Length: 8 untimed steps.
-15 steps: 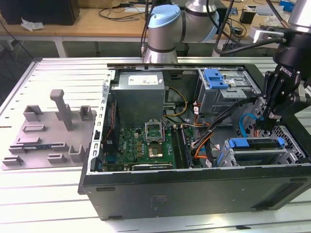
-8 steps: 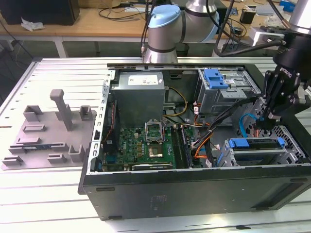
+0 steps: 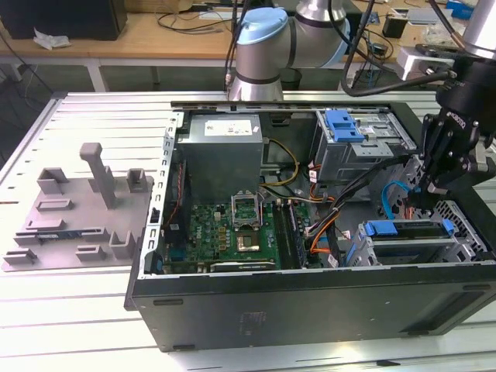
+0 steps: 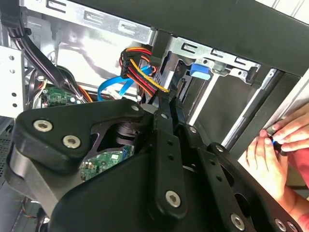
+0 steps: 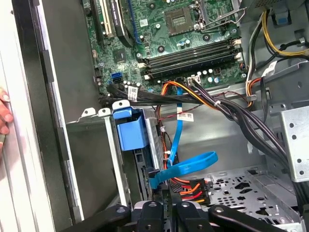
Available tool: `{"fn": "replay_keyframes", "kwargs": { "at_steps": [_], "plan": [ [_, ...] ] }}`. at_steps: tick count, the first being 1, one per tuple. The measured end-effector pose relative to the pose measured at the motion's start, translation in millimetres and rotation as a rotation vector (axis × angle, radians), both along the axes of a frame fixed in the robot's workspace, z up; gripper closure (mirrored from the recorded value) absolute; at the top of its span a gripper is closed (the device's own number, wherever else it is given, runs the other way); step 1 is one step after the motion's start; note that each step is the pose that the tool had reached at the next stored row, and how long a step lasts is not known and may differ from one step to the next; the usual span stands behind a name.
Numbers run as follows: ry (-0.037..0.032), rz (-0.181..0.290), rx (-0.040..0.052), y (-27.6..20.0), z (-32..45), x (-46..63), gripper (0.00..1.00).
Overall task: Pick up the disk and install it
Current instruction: 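Insert the first disk wire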
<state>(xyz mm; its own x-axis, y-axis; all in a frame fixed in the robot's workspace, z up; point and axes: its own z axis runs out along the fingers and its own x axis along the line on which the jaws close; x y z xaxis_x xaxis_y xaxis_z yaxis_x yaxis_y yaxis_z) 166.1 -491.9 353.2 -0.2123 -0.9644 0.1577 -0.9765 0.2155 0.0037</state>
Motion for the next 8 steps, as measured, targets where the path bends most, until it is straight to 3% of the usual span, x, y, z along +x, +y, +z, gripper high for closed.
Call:
{"fn": "replay_keyframes", "kwargs": {
  "at_steps": [8],
  "plan": [
    [-0.0181,0.006,0.0418,-8.8,0.2,-4.3,0.83]
  ]
}}
